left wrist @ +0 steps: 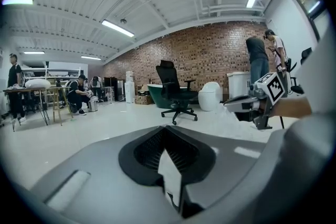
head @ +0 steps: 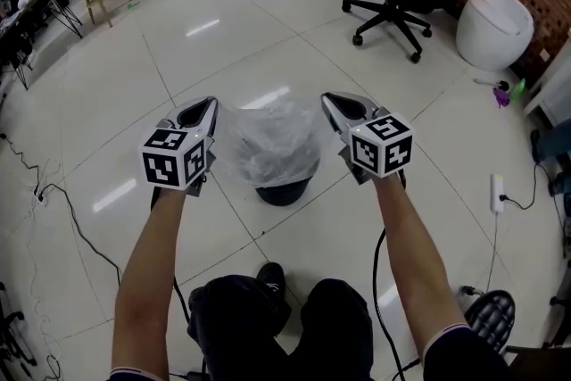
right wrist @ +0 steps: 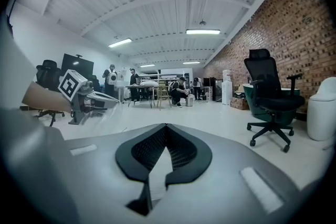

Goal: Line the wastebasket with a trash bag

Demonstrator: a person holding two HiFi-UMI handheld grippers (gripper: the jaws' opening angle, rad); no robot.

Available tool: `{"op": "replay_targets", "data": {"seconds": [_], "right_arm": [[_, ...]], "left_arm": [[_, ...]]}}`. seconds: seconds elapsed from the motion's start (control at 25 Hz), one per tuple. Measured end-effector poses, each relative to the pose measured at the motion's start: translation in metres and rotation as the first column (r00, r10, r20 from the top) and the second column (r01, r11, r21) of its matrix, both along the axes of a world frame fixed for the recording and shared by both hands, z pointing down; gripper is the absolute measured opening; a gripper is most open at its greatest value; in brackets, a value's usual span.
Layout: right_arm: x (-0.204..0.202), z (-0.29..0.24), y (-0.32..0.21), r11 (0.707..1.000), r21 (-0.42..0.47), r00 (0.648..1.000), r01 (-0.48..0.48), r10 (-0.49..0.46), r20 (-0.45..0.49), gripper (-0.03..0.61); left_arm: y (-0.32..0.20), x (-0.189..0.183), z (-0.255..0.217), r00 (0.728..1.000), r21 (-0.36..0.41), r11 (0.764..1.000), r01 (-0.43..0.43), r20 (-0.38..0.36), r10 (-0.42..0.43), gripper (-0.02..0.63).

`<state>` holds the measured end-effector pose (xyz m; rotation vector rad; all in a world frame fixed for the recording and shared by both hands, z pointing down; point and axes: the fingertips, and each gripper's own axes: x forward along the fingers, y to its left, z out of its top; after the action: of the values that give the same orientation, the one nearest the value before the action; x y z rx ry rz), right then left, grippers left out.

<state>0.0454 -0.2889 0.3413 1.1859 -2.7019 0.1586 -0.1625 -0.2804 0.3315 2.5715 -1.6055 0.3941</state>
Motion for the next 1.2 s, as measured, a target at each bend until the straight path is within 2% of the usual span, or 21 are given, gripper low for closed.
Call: {"op": "replay_targets", "data": {"seconds": [0.52,1.0,1.2], "right_arm": [[0.008,0.066,-0.025,0.996,-0.087,0.999,-0.038,0.036,-0.031,0.002],[0.018,0.103,-0.048,0.991,-0.096,0.995,-0.096,0.091,-0.048,0.002],[0.015,0.108,-0.056,0.990,-0.093,0.993,-0.108,0.103,-0.059,0.002]], "left_arm": [[-0.025,-0.011,0.079,1.000,-0.105,0.994,0.026,-0.006,-0.027,0.011],[-0.048,-0.021,0.128,0.998,-0.136,0.989,0.060,-0.004,-0.061,0.011],[-0.056,-0.026,0.133,0.997,-0.124,0.990,0.073,-0.007,-0.074,0.011]]}}
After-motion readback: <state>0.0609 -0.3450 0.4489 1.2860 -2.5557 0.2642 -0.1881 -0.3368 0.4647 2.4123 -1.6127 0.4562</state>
